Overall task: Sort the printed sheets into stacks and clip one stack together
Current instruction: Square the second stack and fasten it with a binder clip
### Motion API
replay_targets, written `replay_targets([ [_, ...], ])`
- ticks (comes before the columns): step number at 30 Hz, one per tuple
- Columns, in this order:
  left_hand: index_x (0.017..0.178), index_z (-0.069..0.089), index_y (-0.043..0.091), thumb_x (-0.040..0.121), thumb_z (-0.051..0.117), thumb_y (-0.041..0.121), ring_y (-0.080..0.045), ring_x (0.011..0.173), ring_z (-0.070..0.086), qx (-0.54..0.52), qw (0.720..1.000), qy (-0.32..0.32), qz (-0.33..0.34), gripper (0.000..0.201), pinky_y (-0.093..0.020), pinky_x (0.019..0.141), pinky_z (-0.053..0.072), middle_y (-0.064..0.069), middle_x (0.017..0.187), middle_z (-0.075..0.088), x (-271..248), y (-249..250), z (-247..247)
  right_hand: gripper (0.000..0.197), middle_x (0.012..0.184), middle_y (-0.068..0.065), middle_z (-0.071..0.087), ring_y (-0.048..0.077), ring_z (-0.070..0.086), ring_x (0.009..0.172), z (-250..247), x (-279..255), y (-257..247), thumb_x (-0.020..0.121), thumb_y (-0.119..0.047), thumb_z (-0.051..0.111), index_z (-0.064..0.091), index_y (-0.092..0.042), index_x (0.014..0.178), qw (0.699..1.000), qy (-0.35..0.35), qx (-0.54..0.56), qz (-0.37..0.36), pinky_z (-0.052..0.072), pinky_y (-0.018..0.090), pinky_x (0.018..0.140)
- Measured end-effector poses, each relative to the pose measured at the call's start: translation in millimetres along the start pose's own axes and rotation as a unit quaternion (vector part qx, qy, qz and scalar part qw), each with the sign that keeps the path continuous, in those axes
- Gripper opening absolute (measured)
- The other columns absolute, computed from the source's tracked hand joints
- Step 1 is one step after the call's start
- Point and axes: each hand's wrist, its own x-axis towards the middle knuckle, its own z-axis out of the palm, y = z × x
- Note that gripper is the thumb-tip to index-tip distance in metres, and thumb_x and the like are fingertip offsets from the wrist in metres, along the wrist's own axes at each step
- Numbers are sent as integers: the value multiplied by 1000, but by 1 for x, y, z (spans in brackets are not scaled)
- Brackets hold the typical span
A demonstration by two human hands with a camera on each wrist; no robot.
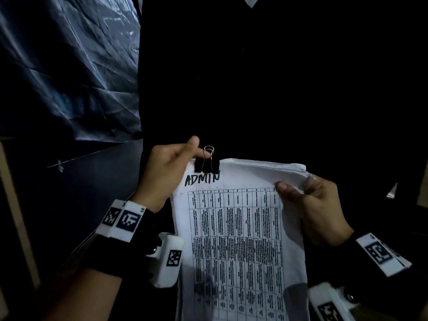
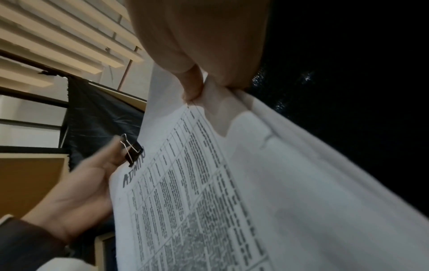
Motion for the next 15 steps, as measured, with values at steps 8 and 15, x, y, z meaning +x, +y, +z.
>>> replay_targets([
  [8, 106, 73, 15, 70, 76, 31, 1, 96, 68, 44, 995, -92, 14, 39, -10, 80, 48, 6, 102, 74, -6, 5, -6, 11, 78, 4, 75, 23, 71, 76, -2, 5, -6, 81, 1, 67, 70, -8, 78, 1000, 7, 10, -1, 55, 29, 73],
  [15, 98, 73, 18, 48, 88, 36, -4, 92, 68, 128, 984, -120, 23, 54, -23, 83, 52, 5, 101, 71, -7, -6, -11, 45, 86, 22, 69, 38, 68, 89, 3, 3, -6, 68, -36, 79, 63, 3, 84, 997, -8, 68, 36, 52, 55, 90],
])
